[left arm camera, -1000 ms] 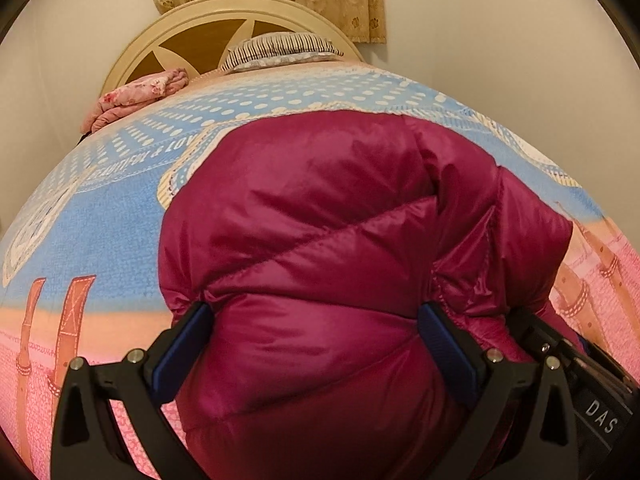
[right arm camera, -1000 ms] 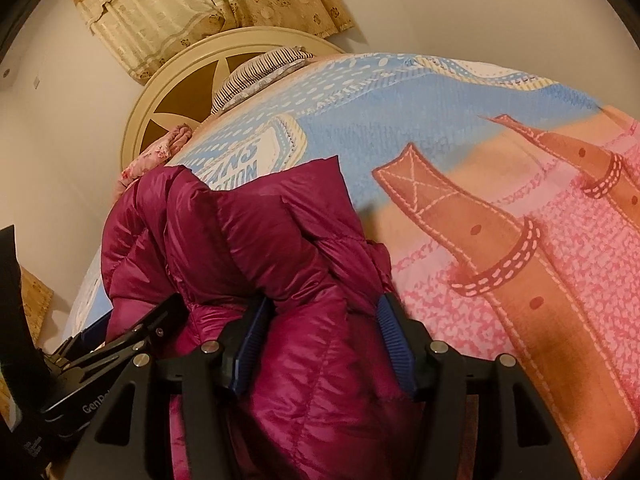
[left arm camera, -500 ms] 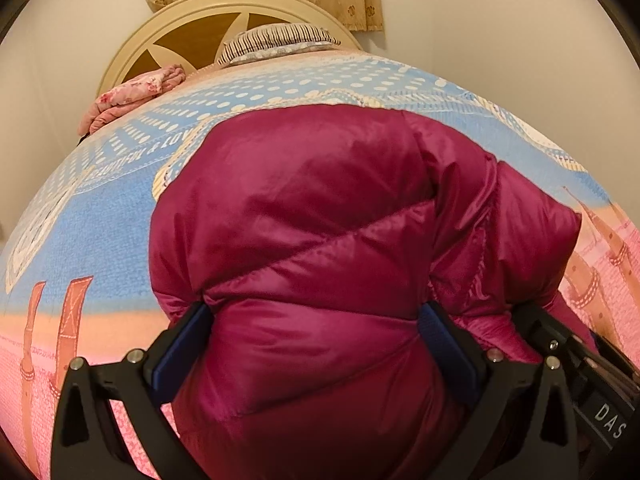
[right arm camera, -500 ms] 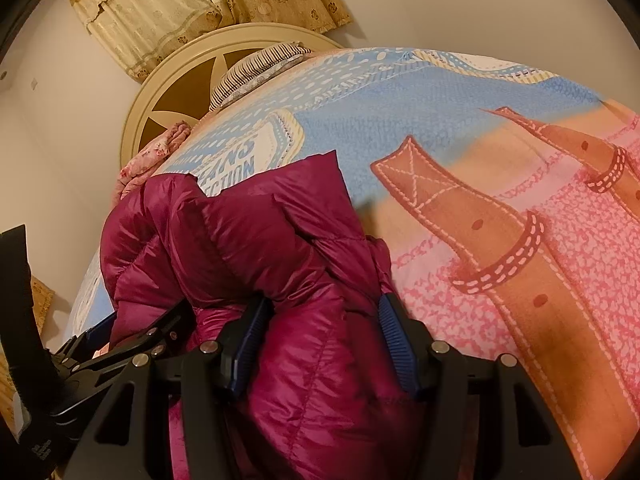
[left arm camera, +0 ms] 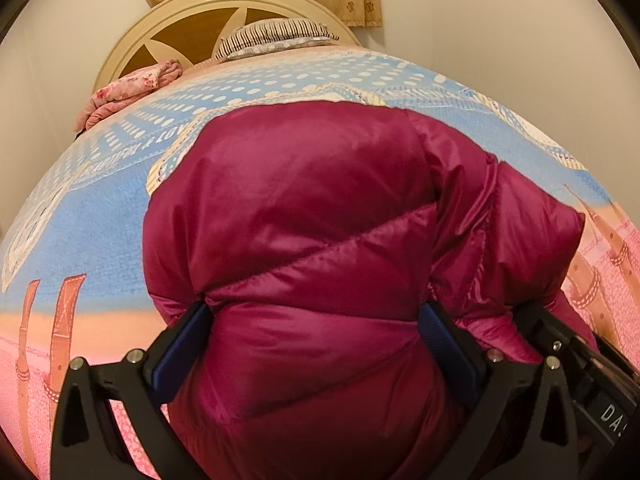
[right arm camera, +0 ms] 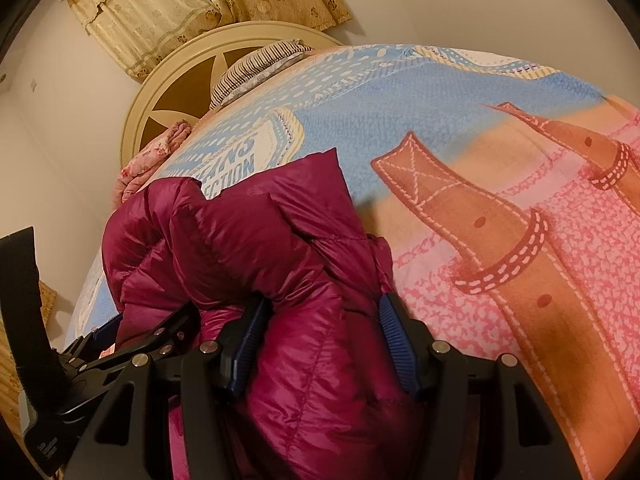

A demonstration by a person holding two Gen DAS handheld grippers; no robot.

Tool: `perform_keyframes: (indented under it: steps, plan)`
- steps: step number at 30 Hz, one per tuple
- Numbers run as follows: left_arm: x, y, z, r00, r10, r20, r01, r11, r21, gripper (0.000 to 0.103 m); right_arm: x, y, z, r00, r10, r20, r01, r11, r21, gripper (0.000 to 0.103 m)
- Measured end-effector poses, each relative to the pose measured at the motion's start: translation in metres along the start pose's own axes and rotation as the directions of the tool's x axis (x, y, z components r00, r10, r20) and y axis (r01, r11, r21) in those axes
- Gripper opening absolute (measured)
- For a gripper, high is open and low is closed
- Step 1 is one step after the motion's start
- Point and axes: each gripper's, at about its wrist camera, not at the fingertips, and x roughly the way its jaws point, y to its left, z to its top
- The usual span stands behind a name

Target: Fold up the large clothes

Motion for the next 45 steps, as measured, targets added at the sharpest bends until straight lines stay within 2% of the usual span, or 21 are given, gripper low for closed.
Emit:
perform_keyframes:
  steps: [3, 6, 9, 12, 16, 20, 21, 23, 25, 27, 29, 33, 37, 40, 45]
  plan:
    - [-0.011, 0.011, -0.001, 0.999, -0.047, -0.001, 0.047, 0.999, -0.018, 0.103, 0.000, -0.003, 0.000, 1.000, 0.026, -0.007, -0.026, 1.000, 0.008, 0.059]
    - [-0.040, 0.039, -0.015, 0.993, -0.109, 0.046, 0.112, 0.991, -0.077, 0.103, -0.001, -0.011, 0.005, 0.996, 0.086, -0.040, -0.085, 0.996, 0.033, 0.060]
    - [-0.063, 0.069, -0.039, 0.983, -0.156, 0.094, 0.166, 0.981, -0.105, 0.103, -0.009, -0.021, 0.012, 0.982, 0.166, -0.091, -0.159, 0.984, 0.075, 0.060]
    - [-0.054, 0.088, -0.055, 0.970, -0.237, 0.063, 0.244, 0.958, -0.153, 0.103, -0.019, -0.017, 0.011, 0.983, 0.157, -0.092, -0.158, 0.987, -0.007, 0.060]
    - [-0.036, 0.100, -0.066, 0.931, -0.360, 0.063, 0.363, 0.891, -0.272, 0.103, -0.020, -0.021, 0.011, 0.975, 0.194, -0.111, -0.196, 0.980, -0.008, 0.059]
    - [-0.027, 0.092, -0.063, 0.907, -0.416, 0.069, 0.418, 0.865, -0.277, 0.103, -0.012, -0.038, 0.009, 0.953, 0.271, -0.136, -0.261, 0.961, 0.087, 0.059]
    - [-0.026, 0.090, -0.061, 0.893, -0.444, 0.067, 0.445, 0.853, -0.273, 0.103, -0.011, -0.038, 0.009, 0.950, 0.279, -0.139, -0.269, 0.959, 0.086, 0.059]
    - [-0.026, 0.083, -0.059, 0.864, -0.499, 0.069, 0.498, 0.823, -0.274, 0.086, -0.010, -0.034, 0.007, 0.940, 0.298, -0.164, -0.290, 0.954, 0.069, 0.055]
    - [-0.036, 0.079, -0.058, 0.873, -0.481, 0.080, 0.485, 0.842, -0.237, 0.075, -0.011, -0.029, 0.007, 0.934, 0.309, -0.180, -0.304, 0.951, 0.052, 0.046]
    - [-0.050, 0.074, -0.056, 0.893, -0.444, 0.080, 0.450, 0.874, -0.181, 0.059, -0.019, -0.024, 0.004, 0.931, 0.319, -0.176, -0.318, 0.947, 0.036, 0.032]
    - [-0.069, 0.072, -0.054, 0.907, -0.412, 0.090, 0.421, 0.894, -0.152, 0.050, -0.029, -0.019, 0.003, 0.931, 0.326, -0.167, -0.327, 0.945, 0.021, 0.027]
    - [-0.106, 0.076, -0.060, 0.915, -0.378, 0.137, 0.394, 0.912, -0.114, 0.039, -0.049, 0.005, -0.006, 0.916, 0.366, -0.164, -0.373, 0.928, -0.014, 0.024]
    - [-0.134, 0.089, -0.070, 0.944, -0.302, 0.134, 0.316, 0.944, -0.098, 0.038, -0.069, 0.042, -0.019, 0.900, 0.398, -0.175, -0.416, 0.906, -0.079, 0.023]
    - [-0.149, 0.109, -0.077, 0.952, -0.265, 0.150, 0.283, 0.952, -0.114, 0.036, -0.074, 0.066, -0.030, 0.885, 0.426, -0.185, -0.448, 0.889, -0.096, 0.022]
    - [-0.169, 0.141, -0.090, 0.968, -0.181, 0.175, 0.205, 0.971, -0.127, 0.036, -0.076, 0.100, -0.050, 0.841, 0.492, -0.224, -0.521, 0.848, -0.097, 0.022]
